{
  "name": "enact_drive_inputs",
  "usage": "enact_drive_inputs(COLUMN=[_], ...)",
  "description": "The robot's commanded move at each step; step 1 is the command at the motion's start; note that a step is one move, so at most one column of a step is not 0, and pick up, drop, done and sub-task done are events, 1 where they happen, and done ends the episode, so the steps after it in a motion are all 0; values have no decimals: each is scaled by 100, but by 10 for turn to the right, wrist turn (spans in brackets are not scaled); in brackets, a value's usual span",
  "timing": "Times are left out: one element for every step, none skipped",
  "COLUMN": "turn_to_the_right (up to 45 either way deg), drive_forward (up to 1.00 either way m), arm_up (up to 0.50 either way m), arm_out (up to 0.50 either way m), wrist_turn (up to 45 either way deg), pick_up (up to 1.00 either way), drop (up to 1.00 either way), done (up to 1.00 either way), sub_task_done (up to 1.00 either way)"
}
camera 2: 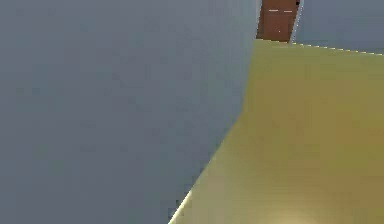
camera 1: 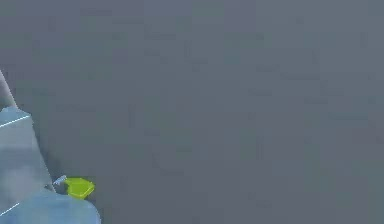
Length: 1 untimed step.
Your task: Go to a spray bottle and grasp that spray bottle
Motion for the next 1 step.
enact_drive_inputs(turn_to_the_right=[-450], drive_forward=[0], arm_up=[0], arm_out=[0], wrist_turn=[0], pick_up=[0], drop=[0], done=[0], sub_task_done=[0])
